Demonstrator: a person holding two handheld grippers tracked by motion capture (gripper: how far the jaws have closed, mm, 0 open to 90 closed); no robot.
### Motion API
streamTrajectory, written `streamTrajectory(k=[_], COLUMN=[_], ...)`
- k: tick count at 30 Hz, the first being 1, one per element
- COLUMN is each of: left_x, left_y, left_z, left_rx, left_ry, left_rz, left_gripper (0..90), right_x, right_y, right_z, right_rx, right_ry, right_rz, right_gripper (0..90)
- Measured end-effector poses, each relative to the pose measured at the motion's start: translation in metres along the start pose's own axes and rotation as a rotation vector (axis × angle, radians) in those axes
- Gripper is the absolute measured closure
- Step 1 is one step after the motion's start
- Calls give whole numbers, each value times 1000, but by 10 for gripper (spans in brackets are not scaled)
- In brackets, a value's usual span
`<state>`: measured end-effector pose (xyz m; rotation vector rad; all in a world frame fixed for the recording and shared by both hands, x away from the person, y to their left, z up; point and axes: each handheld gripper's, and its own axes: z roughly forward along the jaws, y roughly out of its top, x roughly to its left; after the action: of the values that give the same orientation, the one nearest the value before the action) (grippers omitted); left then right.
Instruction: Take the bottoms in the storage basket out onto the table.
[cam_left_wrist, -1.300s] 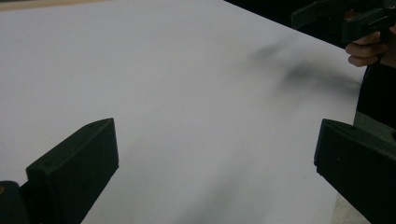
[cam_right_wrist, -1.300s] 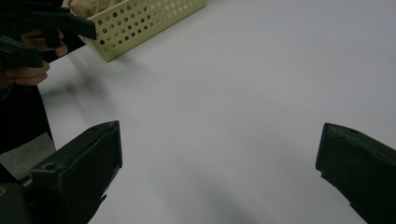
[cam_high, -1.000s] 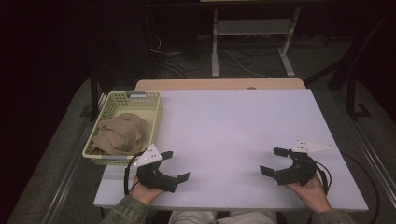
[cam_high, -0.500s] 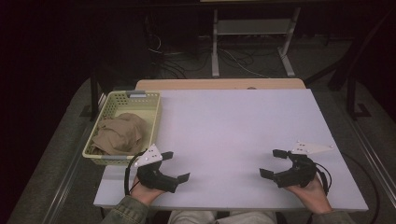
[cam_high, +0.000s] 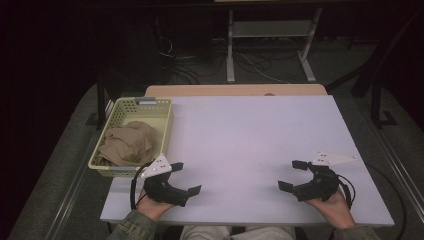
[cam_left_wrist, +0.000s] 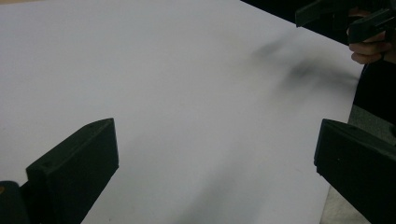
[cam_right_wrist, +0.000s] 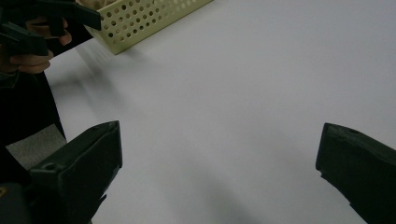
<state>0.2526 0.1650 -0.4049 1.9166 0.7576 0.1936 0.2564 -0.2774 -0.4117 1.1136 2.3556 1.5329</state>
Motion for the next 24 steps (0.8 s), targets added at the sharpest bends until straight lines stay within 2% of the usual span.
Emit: streamTrajectory(k=[24], left_x=[1], left_y=[19], left_z=[-11], left_rx=[59], left_ry=[-8], left_rz=[27], left_gripper=[0], right_x=[0], right_y=[0], right_z=[0], right_rx=[6], right_ry=[-5], right_rz=[-3], right_gripper=[2])
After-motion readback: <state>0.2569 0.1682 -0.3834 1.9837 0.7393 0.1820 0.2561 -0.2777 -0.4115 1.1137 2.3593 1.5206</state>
